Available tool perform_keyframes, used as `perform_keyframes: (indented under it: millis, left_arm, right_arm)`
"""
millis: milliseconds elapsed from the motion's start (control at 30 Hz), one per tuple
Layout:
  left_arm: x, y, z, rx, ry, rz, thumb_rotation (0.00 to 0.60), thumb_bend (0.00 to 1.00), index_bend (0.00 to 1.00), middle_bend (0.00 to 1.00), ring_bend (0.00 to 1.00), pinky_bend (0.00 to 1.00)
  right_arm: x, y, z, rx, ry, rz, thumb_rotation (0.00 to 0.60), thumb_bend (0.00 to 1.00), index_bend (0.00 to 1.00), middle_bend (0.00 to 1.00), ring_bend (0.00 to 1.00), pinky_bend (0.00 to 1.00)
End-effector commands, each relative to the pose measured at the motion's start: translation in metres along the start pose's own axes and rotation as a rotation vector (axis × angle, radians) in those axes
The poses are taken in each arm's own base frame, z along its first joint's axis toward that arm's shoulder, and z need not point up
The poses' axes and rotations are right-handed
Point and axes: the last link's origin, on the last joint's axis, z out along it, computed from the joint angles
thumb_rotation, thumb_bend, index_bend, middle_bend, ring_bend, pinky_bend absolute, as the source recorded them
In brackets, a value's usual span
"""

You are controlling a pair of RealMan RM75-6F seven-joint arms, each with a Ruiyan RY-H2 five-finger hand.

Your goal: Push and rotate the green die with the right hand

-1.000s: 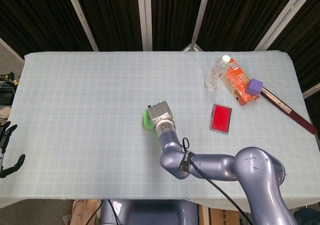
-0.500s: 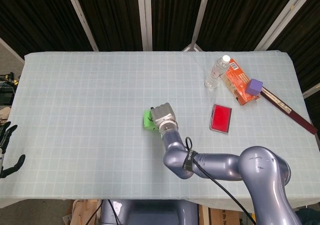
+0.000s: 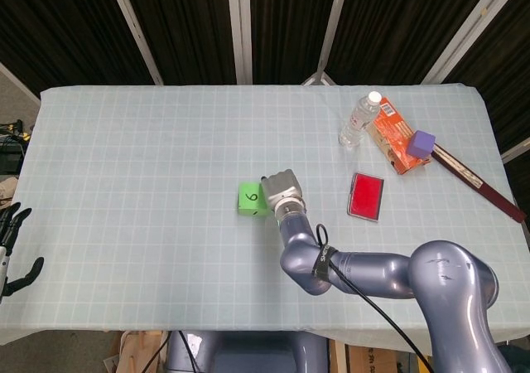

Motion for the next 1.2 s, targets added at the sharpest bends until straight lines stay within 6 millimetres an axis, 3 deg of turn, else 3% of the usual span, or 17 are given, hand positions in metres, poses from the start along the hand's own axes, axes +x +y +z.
perform_keyframes:
  millis: [33, 1200]
  left_arm:
    - [0.0, 0.0, 0.0, 0.0, 0.0, 0.0, 0.6, 0.43, 0.1, 0.0, 0.0, 0.04]
    - [0.0, 0.002, -0.003, -0.01, 0.001, -0.001, 0.6, 0.43, 0.1, 0.0, 0.0, 0.04]
  right_arm:
    - [-0.003, 0.004, -0.003, 0.013, -0.01, -0.003, 0.6, 0.9, 0.17, 0.85, 0.82, 0.71]
    - [-0.023, 0.011, -0.037, 0.217, -0.124, 0.071, 0.6, 0.9, 0.17, 0.85, 0.82, 0.71]
